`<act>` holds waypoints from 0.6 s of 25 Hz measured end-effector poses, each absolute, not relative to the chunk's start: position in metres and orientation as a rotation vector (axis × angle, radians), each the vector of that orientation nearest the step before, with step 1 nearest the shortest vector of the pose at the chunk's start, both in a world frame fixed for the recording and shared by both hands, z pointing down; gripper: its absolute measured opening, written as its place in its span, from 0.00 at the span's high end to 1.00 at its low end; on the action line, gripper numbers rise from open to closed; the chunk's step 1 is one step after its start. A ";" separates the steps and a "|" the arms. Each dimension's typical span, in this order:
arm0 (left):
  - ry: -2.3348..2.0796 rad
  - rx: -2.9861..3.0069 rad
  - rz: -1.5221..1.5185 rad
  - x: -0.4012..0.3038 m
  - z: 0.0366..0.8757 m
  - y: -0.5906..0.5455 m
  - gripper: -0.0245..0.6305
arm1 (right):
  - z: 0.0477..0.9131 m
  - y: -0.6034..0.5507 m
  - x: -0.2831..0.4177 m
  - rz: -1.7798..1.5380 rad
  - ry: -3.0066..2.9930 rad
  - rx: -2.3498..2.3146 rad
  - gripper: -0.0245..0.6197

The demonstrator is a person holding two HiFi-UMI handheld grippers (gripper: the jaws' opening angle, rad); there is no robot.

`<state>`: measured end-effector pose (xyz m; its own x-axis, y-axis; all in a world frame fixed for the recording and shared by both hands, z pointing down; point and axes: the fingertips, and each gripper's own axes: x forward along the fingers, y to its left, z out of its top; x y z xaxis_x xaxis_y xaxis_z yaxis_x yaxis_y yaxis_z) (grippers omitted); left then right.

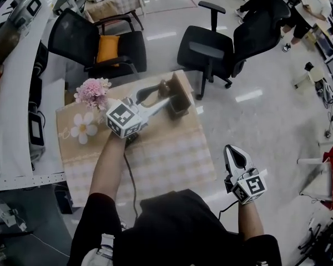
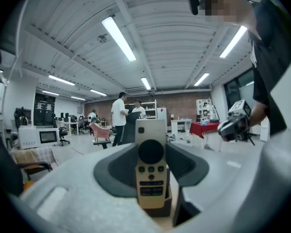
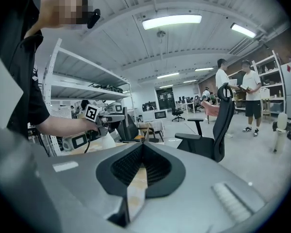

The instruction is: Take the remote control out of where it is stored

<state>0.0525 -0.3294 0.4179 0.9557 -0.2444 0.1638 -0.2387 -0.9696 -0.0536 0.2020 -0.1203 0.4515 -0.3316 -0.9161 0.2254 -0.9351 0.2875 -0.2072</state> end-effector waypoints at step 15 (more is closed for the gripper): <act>0.581 -3.062 -0.550 -0.016 0.489 -0.219 0.68 | 0.455 -0.079 0.163 0.419 -2.602 1.528 0.95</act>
<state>-0.0155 -0.2191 0.4892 0.8722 -0.3513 0.3403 -0.3595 -0.9322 -0.0411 0.1632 -0.0786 0.4548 -0.4935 -0.8417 0.2189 -0.8679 0.4603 -0.1867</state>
